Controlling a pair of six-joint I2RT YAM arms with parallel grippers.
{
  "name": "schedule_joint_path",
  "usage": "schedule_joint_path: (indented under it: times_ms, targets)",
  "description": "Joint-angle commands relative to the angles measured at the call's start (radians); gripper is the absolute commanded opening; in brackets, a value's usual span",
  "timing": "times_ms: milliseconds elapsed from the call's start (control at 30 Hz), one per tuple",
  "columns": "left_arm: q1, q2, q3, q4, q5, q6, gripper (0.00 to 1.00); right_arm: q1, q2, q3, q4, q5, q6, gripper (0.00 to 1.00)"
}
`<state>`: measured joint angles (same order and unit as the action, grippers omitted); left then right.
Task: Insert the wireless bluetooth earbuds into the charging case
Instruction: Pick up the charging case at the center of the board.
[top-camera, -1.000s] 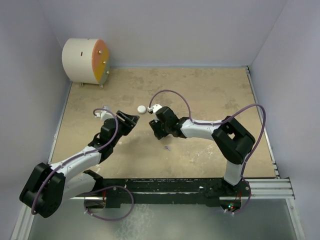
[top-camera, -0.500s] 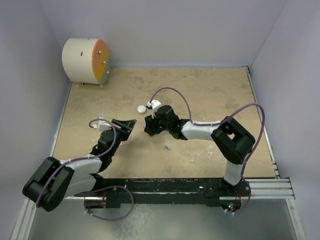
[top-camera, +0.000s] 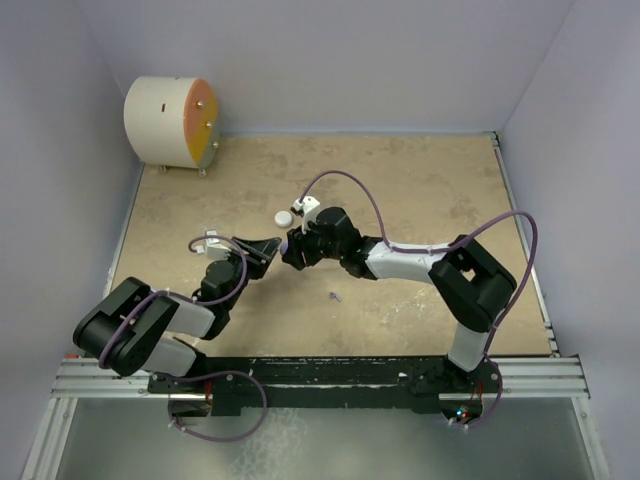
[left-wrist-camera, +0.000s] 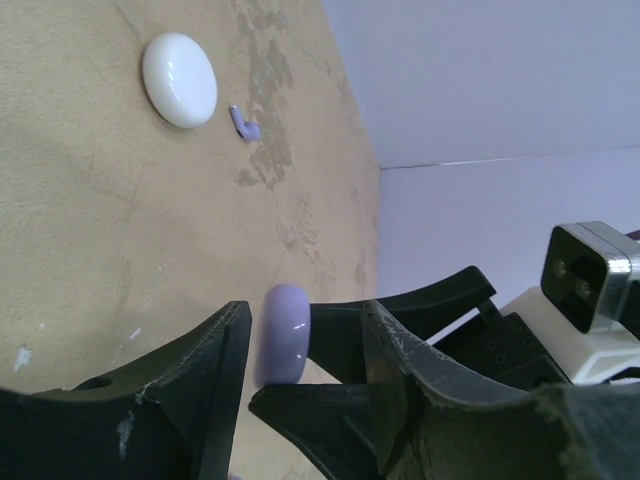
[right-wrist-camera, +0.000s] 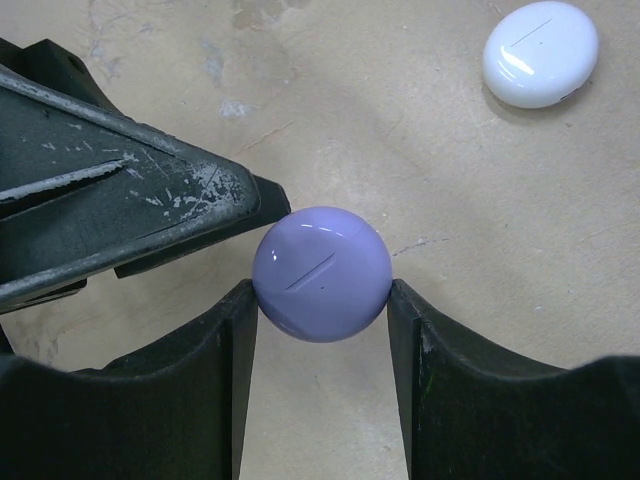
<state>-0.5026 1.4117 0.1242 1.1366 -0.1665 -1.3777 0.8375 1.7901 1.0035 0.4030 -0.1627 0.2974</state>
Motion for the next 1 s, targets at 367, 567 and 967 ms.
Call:
schedule_joint_path:
  times_ms: [367,567,967]
  targets:
    - [-0.033,0.047,0.036,0.150,0.050,0.019,0.46,0.005,-0.082,0.028,0.027,-0.049,0.005,0.25]
    - [-0.038,0.067,0.044,0.163,0.052,0.019,0.45,0.005,-0.086,0.032,0.019,-0.053,-0.002,0.24]
    - [-0.043,0.070,0.048,0.181,0.042,0.025,0.32,0.005,-0.090,0.024,0.020,-0.061,-0.009,0.25]
